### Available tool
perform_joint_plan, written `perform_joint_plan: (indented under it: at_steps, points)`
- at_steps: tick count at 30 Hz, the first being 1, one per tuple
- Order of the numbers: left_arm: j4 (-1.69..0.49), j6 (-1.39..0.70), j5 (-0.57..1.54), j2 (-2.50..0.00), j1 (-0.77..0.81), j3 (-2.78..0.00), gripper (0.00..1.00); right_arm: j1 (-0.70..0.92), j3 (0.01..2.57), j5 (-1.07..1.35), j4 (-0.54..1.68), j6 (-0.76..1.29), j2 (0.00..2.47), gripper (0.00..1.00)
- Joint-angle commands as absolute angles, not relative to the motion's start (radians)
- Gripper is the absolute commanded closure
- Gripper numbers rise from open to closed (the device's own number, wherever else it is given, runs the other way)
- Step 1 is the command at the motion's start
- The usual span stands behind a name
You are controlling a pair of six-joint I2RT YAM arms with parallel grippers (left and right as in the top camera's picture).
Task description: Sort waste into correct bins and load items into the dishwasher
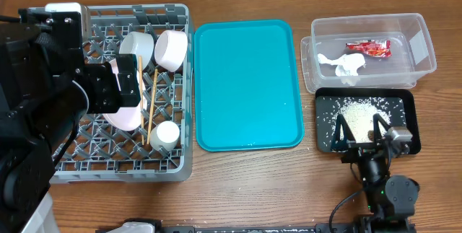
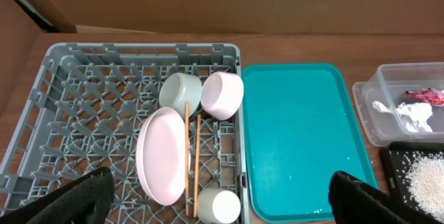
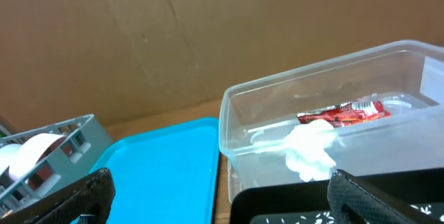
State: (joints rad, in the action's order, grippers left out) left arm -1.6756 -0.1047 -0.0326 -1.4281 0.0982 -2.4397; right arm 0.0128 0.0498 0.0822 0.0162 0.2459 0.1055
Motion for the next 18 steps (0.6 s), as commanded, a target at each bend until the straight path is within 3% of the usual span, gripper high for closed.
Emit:
perform_joint_plan:
  at_steps: [1,18]
  points:
    - [-1.672,-0.112,-0.022,-1.432,0.105,-2.437,0.0,0.006,0.008,0.091,0.035,0.239,0.033,0.0]
    - [-1.672,-0.112,-0.022,-1.432,0.105,-2.437,0.0,0.006,0.008,0.091,0.073,0.239,0.003,0.0]
